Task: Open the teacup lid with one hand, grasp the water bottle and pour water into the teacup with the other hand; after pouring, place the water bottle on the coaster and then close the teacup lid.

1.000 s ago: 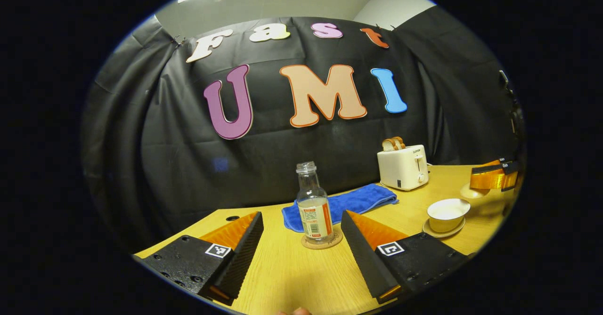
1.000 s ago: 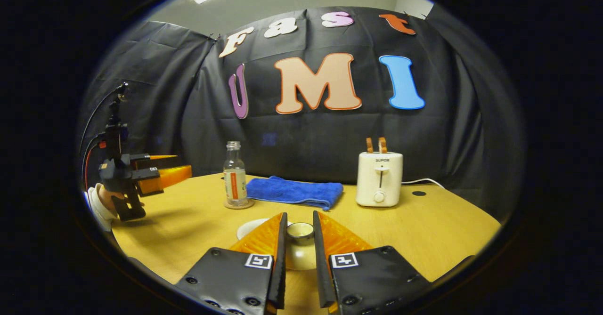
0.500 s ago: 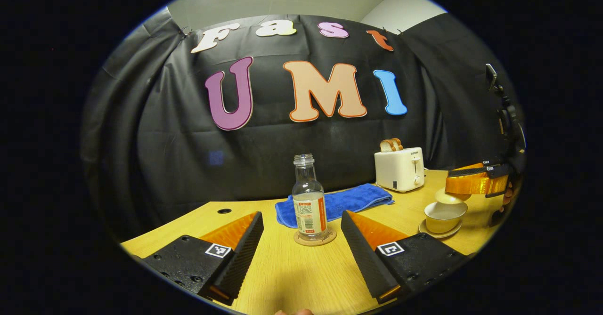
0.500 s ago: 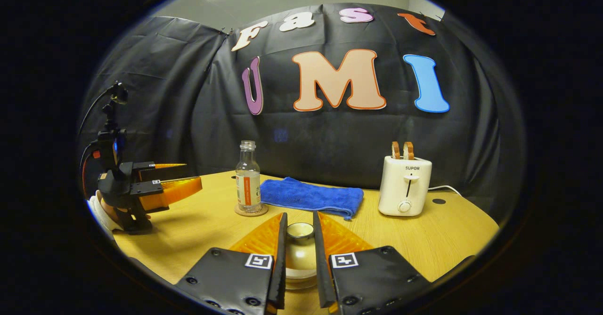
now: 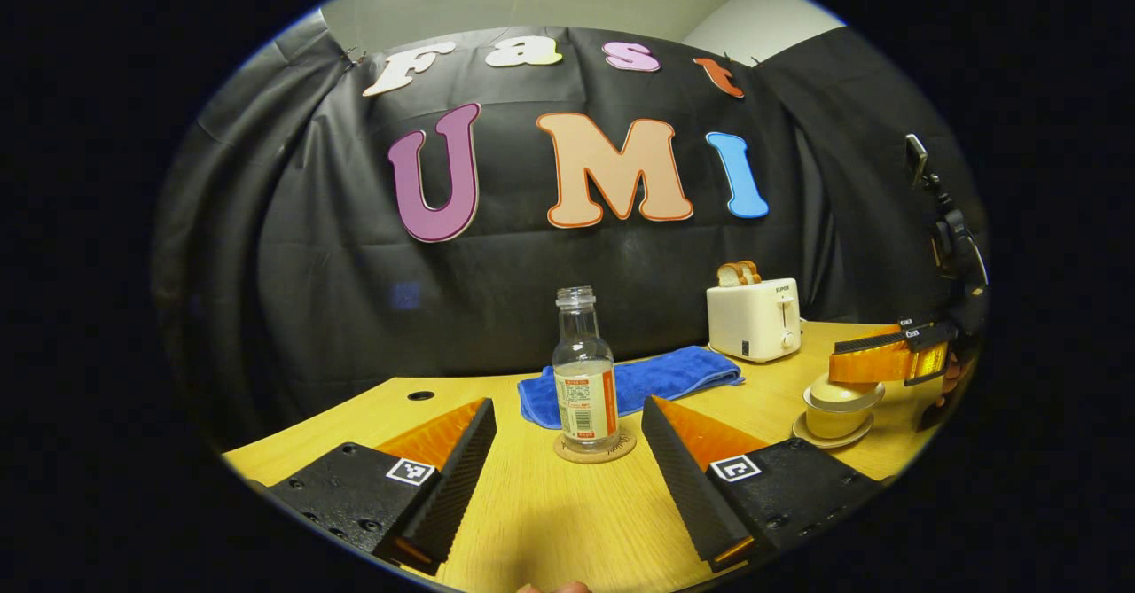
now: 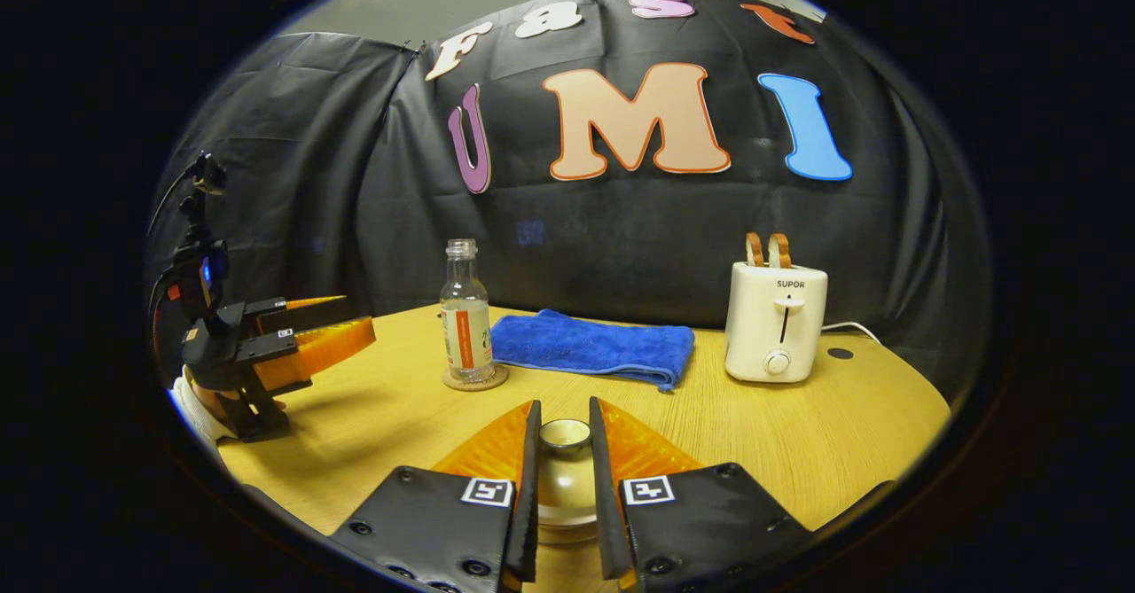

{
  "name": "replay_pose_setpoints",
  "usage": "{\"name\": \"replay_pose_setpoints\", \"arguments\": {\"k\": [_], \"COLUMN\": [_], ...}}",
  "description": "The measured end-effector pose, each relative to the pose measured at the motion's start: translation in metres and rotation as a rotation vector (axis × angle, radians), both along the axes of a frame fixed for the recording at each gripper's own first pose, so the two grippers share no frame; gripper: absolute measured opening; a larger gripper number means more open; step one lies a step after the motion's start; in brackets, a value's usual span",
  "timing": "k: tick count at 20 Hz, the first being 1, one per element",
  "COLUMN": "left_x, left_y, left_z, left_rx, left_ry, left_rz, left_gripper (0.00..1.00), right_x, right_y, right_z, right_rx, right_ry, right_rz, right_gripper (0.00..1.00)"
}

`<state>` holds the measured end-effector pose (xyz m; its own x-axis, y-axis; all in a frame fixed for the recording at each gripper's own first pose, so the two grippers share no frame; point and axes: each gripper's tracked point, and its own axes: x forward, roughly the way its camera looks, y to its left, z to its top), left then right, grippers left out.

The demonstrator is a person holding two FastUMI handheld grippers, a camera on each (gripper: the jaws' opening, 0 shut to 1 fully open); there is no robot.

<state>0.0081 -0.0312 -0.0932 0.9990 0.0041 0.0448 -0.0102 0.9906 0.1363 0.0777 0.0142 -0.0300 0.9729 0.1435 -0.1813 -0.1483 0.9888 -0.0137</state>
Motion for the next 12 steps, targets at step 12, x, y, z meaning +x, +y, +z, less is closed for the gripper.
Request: {"name": "replay_pose_setpoints", "arguments": {"k": [12], "left_x": [0.005], "left_y": [0.003], "left_z": [-0.010], "left_rx": [-0.043], "left_ry": [0.046], "left_rz": [-0.004], "left_gripper": [0.96], "right_x": [-0.004], "right_y": [0.001], "right_z": [-0.003], "right_rx": [0.019], "right_ry": [0.028], "right_rz": [0.011], "right_gripper": [0.36]}}
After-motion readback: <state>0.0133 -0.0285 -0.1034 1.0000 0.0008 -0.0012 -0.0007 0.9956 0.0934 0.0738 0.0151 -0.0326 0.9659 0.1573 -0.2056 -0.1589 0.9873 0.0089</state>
